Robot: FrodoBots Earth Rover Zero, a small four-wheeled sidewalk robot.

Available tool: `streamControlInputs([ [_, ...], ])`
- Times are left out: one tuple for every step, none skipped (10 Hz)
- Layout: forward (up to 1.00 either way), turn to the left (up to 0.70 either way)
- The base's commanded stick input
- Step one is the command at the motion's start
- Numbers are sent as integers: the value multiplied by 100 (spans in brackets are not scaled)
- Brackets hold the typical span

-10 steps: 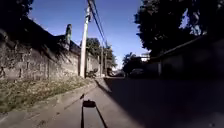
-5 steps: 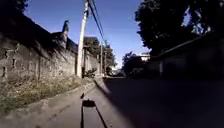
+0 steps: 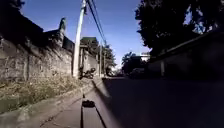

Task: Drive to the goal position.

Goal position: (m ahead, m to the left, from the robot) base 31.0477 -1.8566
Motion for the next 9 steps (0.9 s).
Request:
streamControlInputs([
  [100, 0],
  [100, 0],
  [100, 0],
  [100, 0],
  [100, 0],
  [100, 0],
  [100, 0],
  [100, 0],
  [100, 0],
])
